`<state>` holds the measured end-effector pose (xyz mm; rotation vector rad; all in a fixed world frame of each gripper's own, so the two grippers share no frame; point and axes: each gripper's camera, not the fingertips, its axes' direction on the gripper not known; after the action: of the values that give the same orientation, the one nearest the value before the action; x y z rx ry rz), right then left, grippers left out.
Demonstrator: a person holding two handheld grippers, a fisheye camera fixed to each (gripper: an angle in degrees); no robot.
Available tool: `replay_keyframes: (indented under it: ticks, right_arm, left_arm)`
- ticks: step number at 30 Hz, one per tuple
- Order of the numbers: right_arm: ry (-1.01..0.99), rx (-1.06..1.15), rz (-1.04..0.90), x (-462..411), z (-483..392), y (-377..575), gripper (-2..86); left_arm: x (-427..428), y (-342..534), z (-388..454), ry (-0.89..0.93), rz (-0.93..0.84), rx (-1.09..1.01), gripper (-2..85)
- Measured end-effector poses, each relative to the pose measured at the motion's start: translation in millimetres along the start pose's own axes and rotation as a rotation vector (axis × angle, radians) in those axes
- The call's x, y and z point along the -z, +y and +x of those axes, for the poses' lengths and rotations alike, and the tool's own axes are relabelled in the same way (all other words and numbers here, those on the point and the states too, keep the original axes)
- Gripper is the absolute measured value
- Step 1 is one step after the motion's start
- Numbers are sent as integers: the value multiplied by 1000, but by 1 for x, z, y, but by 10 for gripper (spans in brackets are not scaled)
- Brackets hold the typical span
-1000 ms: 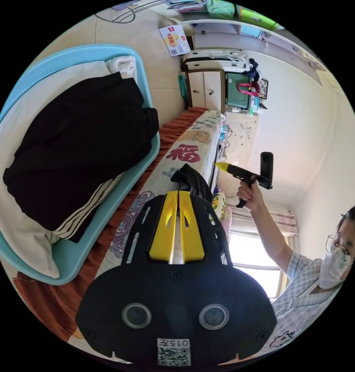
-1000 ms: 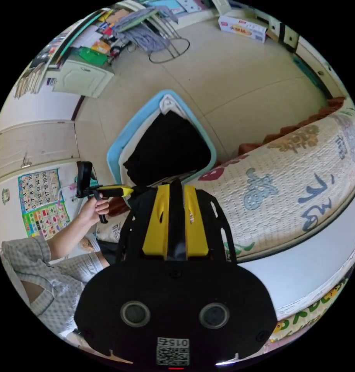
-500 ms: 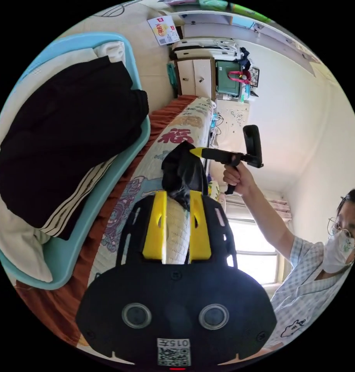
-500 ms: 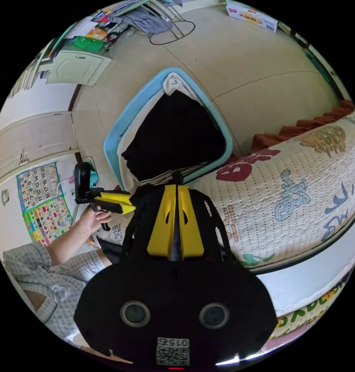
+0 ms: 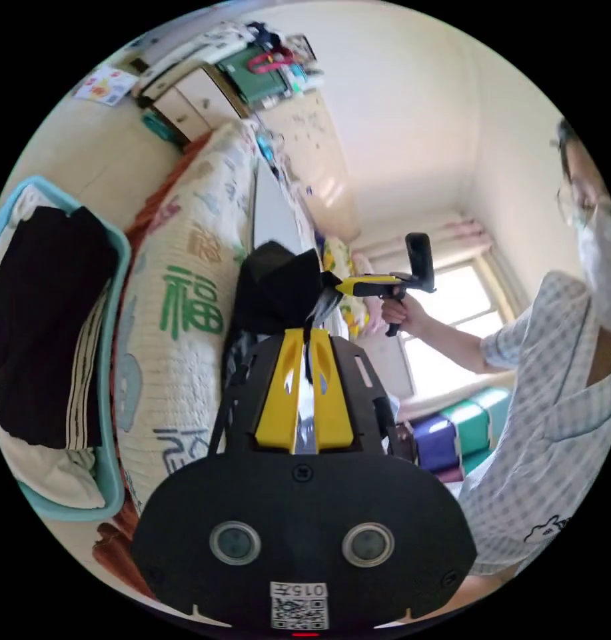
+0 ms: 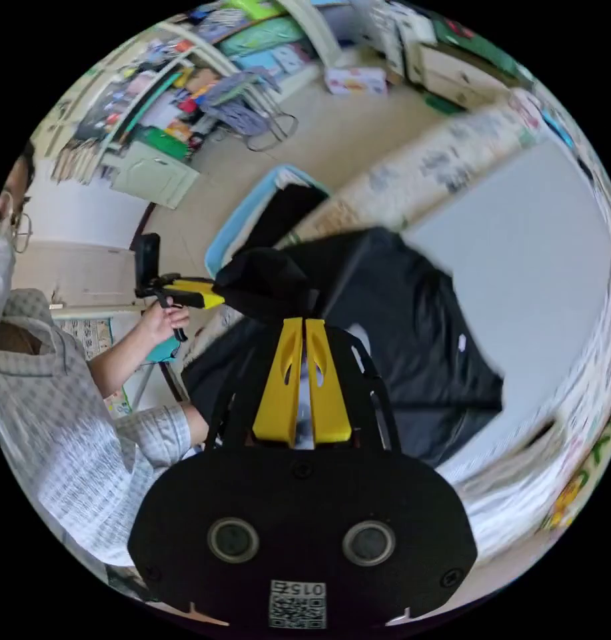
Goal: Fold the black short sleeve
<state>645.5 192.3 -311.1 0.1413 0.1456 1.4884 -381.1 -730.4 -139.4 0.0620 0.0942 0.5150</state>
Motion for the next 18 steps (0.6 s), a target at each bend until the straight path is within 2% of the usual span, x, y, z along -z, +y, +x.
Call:
replay_keyframes:
  ticks: [3, 5, 9, 12, 13, 15, 18]
  right_arm:
    - [94, -262, -65, -58, 38, 73, 45]
    - [42, -338, -27, -79, 49, 94, 63]
    - [-79, -302, 110, -120, 45, 87, 92]
    - [-29, -221, 100, -159, 31, 68, 90]
    - [-24, -206, 94, -167, 29, 65, 85]
    - [6, -172, 66, -194, 21, 63, 20]
    - [59, -156, 104, -202, 10, 85, -4]
  left_arm:
    - [-48, 21, 11, -30, -226, 22, 46]
    - [-56, 32, 11, -29, -252, 66, 61]
    - [-45, 35, 8, -98, -149, 170, 69]
    - [-49, 22, 4, -101, -81, 244, 80]
    - [-52, 19, 4, -103, -72, 254, 83]
    - [-66, 8, 2, -162, -35, 304, 88]
    - [-81, 3, -9, -136, 28, 411, 87]
